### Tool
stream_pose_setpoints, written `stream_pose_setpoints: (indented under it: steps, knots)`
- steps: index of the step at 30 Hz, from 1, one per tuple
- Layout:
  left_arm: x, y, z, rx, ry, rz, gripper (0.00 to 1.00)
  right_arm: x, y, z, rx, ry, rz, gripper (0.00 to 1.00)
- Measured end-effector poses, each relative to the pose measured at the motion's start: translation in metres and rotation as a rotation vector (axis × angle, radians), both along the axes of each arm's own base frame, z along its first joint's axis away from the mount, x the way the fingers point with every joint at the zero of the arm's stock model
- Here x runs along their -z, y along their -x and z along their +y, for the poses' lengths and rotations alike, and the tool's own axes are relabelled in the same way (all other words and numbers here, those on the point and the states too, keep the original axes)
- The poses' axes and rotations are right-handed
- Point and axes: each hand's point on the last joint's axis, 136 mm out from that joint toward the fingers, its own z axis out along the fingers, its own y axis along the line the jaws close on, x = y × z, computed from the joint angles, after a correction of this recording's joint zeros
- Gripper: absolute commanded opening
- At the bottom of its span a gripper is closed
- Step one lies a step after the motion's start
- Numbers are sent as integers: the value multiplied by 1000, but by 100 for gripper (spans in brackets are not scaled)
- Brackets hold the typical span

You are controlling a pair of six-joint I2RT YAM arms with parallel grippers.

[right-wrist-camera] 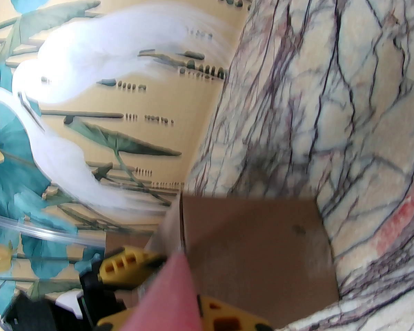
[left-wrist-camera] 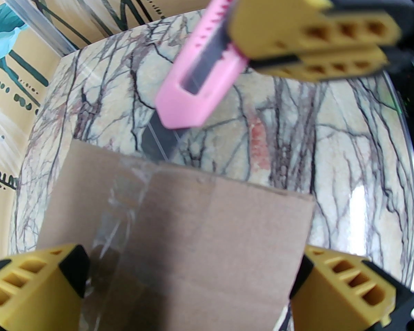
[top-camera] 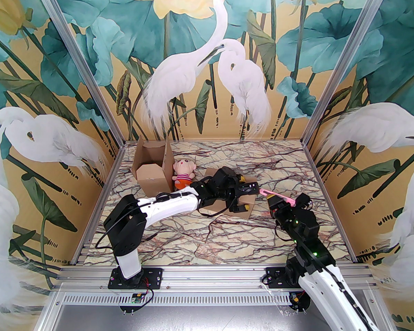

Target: Unpack the express box

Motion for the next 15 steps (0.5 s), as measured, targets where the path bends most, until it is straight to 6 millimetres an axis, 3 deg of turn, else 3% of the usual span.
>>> stream_pose_setpoints:
  steps: [3, 6, 13, 15]
  knots:
    - [-11, -29, 7, -104, 32, -48, 100, 17, 12, 17, -97, -36, 52, 0]
    - [-16, -44, 14, -152, 42, -82, 100, 27, 17, 21, -124, -44, 95, 0]
    - [6, -31, 25, -80, -21, -114, 99, 29, 17, 23, -134, -39, 104, 0]
    - [5, -28, 25, -56, -24, -122, 100, 33, 16, 21, -128, -13, 106, 0]
